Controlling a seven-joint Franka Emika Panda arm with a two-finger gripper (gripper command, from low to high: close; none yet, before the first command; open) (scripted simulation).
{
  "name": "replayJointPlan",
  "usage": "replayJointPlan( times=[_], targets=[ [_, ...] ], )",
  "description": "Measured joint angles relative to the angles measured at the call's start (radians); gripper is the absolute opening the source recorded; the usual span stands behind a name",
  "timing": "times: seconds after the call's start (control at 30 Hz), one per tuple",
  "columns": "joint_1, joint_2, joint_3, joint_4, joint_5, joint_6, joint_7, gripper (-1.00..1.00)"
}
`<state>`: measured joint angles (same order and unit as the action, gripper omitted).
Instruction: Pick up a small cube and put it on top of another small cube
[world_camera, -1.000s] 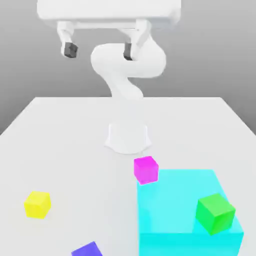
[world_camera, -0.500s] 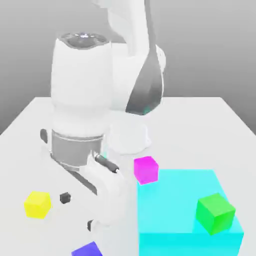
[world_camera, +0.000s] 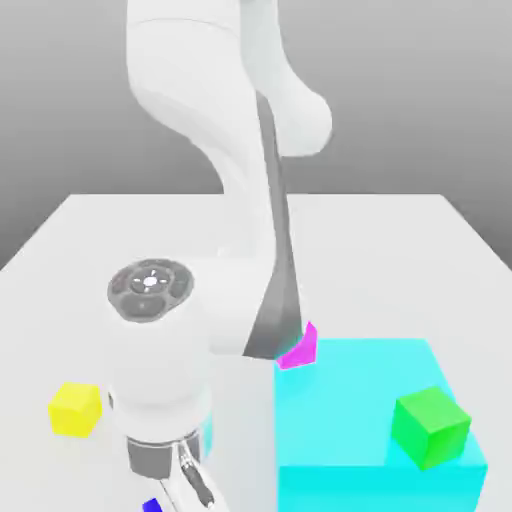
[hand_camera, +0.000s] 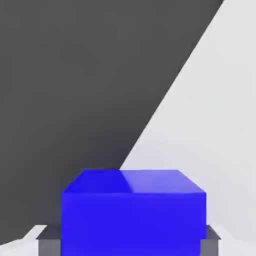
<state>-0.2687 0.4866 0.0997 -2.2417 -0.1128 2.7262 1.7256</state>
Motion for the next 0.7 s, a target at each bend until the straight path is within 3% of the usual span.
replayJointPlan(
  times=[0.17,0.43,0.57,0.6,0.7],
  targets=[
    [0.014,-0.17,0.062,-0.026,0.028,-0.142,-0.046,-1.0],
    [0.228,-0.439,0.273,-0.039,0.098,-0.395,-0.227,-1.0],
    [0.26,-0.391,0.272,-0.074,0.062,-0.32,-0.221,-1.0],
    [0.263,-0.369,0.27,-0.083,0.05,-0.291,-0.213,1.0],
    [0.263,-0.369,0.27,-0.083,0.05,-0.291,-0.213,1.0]
  ],
)
